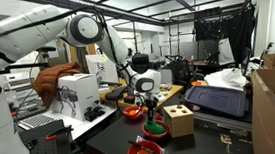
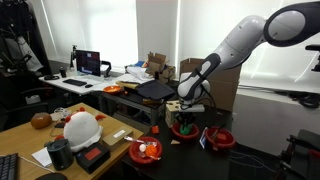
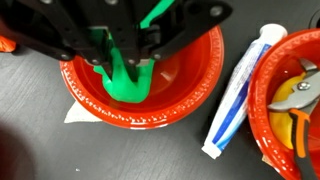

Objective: Remove the green toy from the red bowl

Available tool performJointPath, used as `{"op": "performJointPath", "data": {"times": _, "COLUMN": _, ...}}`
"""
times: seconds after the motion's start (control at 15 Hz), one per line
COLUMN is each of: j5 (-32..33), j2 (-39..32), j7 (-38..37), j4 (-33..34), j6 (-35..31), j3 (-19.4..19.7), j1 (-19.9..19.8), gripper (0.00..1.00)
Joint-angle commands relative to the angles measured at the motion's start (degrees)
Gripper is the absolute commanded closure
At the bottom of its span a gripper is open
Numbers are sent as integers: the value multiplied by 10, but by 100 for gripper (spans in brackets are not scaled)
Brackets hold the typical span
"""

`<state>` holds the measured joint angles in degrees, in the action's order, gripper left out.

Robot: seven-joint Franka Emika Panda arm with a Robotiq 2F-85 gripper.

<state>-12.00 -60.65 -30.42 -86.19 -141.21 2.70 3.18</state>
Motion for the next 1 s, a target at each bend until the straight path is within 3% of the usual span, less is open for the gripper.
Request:
{"op": "performJointPath", "data": {"times": 0.0, "j5": -8, "j2": 54, "j7": 15, "j4": -31, "j6": 12, "j3": -3, "j1": 5, "gripper": 96}}
{"op": "performJointPath", "data": {"times": 0.53, "j5": 2, "j2": 174, "j7": 18, "j4": -86, "j6": 70, "j3": -6, "j1": 24, "gripper": 97}}
{"op": "performJointPath", "data": {"times": 0.93, "j5": -10, "j2": 262, "j7": 141, "j4": -151, "j6": 129, "j3": -55, "j1": 4, "gripper": 97}}
